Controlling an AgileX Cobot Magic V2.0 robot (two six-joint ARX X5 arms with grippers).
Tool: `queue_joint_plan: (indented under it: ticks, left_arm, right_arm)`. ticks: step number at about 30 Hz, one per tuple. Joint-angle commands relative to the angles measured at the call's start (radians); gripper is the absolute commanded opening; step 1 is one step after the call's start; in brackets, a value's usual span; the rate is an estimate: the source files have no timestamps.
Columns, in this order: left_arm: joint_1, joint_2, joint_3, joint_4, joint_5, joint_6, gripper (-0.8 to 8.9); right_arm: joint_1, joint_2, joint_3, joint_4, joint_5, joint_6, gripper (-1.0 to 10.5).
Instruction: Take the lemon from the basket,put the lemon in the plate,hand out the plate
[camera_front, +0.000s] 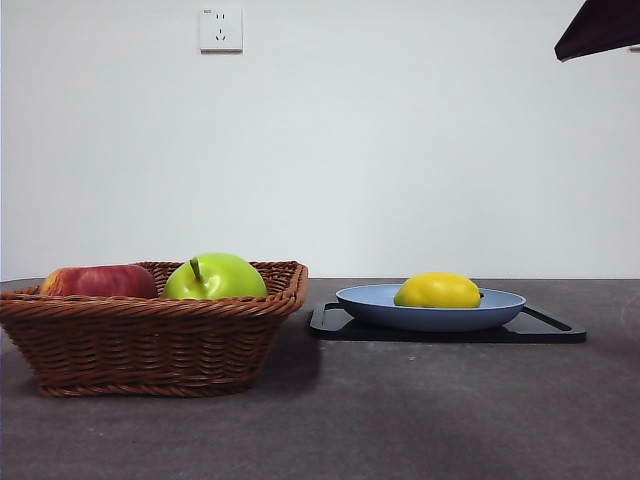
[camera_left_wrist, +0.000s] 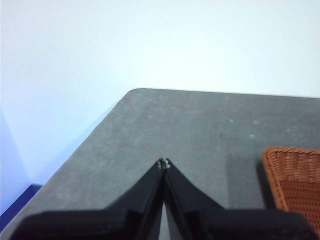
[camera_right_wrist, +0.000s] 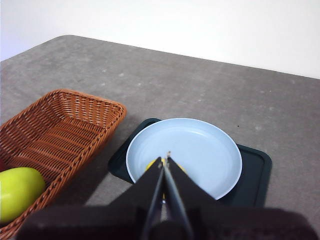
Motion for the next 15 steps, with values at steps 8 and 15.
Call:
queue_joint_plan:
  ticks: [8,15]
  left_arm:
    - [0.128,-0.06,-0.28,0.254,0.269,0.037,0.08]
    - [0.174,-0.111,-0.399,0.262,0.291,-0.011,0.08]
  right_arm:
    - [0.006,0.004,0.004,0.013,0.004,0.008,0.0]
    - [0.006,0.004,0.004,0.013,0.003,0.008,0.0]
